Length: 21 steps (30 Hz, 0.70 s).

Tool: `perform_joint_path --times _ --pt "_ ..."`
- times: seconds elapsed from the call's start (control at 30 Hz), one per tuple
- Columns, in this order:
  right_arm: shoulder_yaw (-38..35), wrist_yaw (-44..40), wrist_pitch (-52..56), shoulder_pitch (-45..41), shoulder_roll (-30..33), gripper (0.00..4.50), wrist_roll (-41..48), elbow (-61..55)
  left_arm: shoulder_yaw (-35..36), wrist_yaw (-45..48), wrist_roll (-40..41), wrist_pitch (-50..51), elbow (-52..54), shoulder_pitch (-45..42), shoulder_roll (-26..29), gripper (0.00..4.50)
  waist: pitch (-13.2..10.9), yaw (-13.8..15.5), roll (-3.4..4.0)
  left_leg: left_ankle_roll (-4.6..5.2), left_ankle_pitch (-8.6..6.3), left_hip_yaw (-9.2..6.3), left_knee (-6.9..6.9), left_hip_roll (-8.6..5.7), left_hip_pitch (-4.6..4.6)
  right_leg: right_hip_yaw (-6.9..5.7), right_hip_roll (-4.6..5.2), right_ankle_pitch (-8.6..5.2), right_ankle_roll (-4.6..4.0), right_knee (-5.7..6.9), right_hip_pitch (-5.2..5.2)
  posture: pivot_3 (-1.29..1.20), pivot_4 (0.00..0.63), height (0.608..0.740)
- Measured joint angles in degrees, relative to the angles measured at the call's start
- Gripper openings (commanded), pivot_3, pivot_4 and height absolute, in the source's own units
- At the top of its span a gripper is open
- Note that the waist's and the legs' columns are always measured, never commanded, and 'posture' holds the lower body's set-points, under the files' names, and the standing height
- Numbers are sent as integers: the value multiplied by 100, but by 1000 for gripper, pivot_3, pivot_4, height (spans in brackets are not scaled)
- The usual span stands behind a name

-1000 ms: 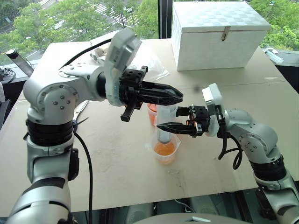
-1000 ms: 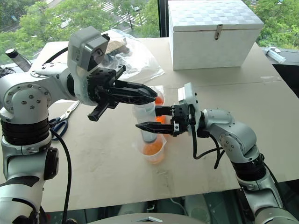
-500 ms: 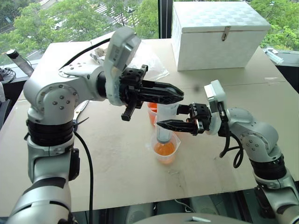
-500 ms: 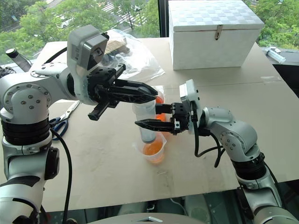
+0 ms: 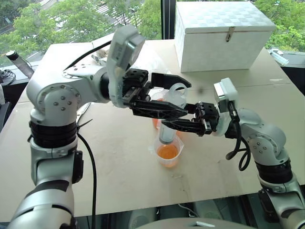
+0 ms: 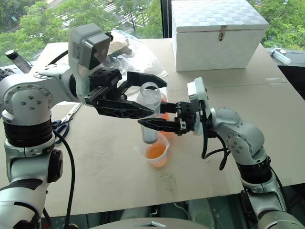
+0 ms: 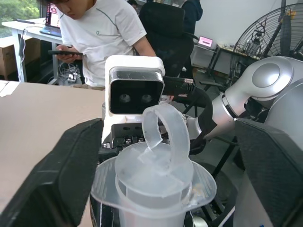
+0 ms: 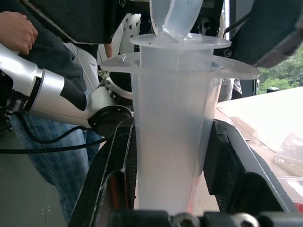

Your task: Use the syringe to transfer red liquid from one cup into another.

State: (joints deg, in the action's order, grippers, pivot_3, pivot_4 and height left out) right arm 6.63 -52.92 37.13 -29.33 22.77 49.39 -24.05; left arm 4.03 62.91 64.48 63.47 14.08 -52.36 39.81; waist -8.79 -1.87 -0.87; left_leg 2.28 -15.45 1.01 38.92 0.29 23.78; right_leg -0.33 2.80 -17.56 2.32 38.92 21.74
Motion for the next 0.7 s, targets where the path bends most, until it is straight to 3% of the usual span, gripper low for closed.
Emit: perform_joint_path --times 0.4,0.57,0.7 --pt "-2 -40 31 -3 81 1536 61 -26 739 -655 317 -45 -280 -400 124 4470 0 -4 0 0 0 -1 0 0 0 -1 1 0 0 0 0 0 150 740" --pt "-222 216 336 -49 103 1536 548 -96 1388 -1301 184 -159 -668 -335 652 4470 0 -40 0 0 0 0 -1 1 -2 1 1 0 0 0 1 0 150 740" --pt "-649 497 605 -372 204 1536 1073 -94 1780 -1519 203 -102 -561 282 966 4470 0 -30 0 0 0 -2 -2 1 -3 -2 7 0 0 0 1 0 150 740"
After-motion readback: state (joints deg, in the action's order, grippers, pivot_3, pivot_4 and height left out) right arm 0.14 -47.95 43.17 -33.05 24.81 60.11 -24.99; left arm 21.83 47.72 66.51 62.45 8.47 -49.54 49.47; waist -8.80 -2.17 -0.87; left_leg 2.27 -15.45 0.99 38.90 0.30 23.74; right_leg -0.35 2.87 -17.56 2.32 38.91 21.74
